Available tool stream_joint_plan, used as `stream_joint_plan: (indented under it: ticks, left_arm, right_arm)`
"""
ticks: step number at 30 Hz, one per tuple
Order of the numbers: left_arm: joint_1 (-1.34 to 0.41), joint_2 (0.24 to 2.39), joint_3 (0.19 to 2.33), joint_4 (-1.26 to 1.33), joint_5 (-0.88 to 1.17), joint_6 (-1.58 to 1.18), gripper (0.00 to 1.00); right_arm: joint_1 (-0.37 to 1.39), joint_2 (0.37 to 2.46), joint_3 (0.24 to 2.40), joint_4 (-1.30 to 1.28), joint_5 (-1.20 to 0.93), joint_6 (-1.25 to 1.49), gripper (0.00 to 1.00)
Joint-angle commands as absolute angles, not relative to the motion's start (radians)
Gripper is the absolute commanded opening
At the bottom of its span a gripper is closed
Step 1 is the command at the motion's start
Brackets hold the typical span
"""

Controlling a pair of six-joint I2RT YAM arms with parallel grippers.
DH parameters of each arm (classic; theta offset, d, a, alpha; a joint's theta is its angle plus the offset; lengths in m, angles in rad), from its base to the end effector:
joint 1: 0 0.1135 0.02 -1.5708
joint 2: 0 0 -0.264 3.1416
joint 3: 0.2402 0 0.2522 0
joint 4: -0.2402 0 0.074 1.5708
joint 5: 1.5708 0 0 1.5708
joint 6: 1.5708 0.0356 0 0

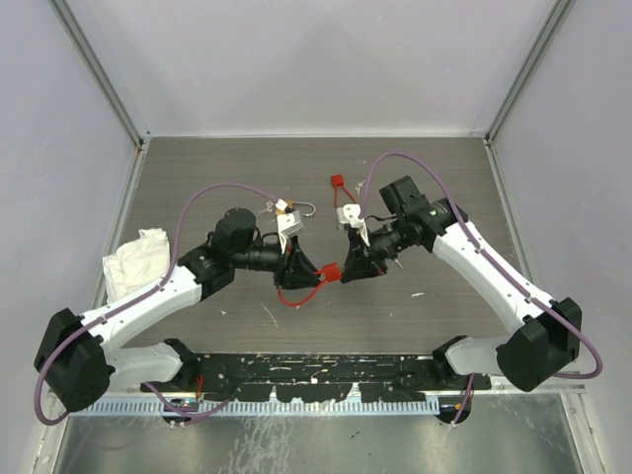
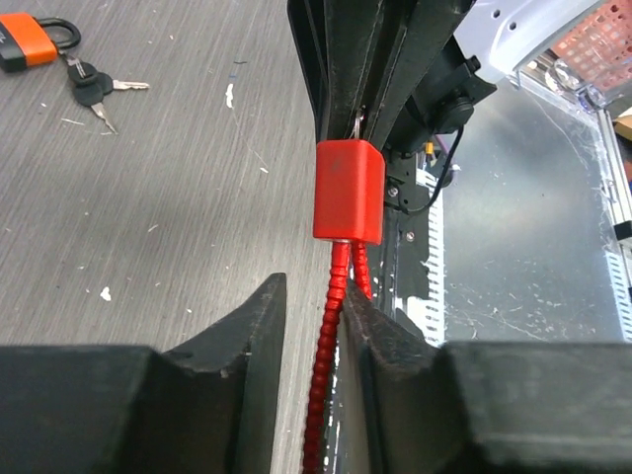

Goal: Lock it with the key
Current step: Lock the lock.

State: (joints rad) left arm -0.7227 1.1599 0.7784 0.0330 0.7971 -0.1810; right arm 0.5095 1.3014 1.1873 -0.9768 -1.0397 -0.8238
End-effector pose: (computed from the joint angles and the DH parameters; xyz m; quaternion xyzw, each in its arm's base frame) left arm 0.1760 -0.1892 0.2862 0.4165 0.6677 -0.5168 0.3370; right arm 0.1967 0.1450 0.3181 -0.6141 0.5895 0.4443 0.2792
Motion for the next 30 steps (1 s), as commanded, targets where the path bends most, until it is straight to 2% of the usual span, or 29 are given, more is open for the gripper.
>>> stream_joint_plan:
  ticks: [1, 5, 7, 9, 10, 12, 14, 19, 23, 30]
  left_arm:
    - [-0.732, 1.19, 0.806, 0.107, 0.873, -0.202, 0.32]
    - [-0.723, 1.21, 0.883, -0.078, 0.865, -0.12, 0.4]
    - [-0.7, 1.211, 0.917, -0.144, 0.858, -0.104, 0.47]
    - [-0.671, 1.205, 0.944, -0.171, 0.862, -0.111, 0.67]
    - [-0.666, 1.202, 0.954, -0.181, 0.865, -0.112, 0.73]
    - [-0.663, 1.198, 0.969, -0.182, 0.875, -0.119, 0.79]
    - [-0.663, 1.198, 0.977, -0.179, 0.884, -0.129, 0.98]
    - [-0.661, 1.174, 0.977, -0.202, 0.82, -0.121, 0.98]
    - [-0.664, 1.145, 1.0, -0.332, 0.674, -0.023, 0.98]
    - [-0.904, 1.068, 0.992, -0.453, 0.137, 0.23, 0.98]
  right_arm:
    - [0.531, 1.257, 1.188, -0.888, -1.11, -0.825, 0.01]
    - [0.54, 1.231, 1.174, -0.874, -1.046, -0.852, 0.01]
    - [0.545, 1.223, 1.176, -0.888, -1.034, -0.88, 0.01]
    - [0.561, 1.218, 1.179, -0.914, -1.024, -0.919, 0.01]
    - [0.571, 1.215, 1.178, -0.919, -1.019, -0.928, 0.01]
    - [0.597, 1.21, 1.172, -0.918, -1.001, -0.937, 0.01]
    - [0.622, 1.206, 1.163, -0.907, -0.983, -0.937, 0.01]
    - [0.643, 1.199, 1.146, -0.884, -0.955, -0.931, 0.01]
    - [0.643, 1.205, 1.14, -0.872, -0.944, -0.91, 0.01]
    - [0.643, 1.251, 1.134, -0.803, -0.889, -0.815, 0.01]
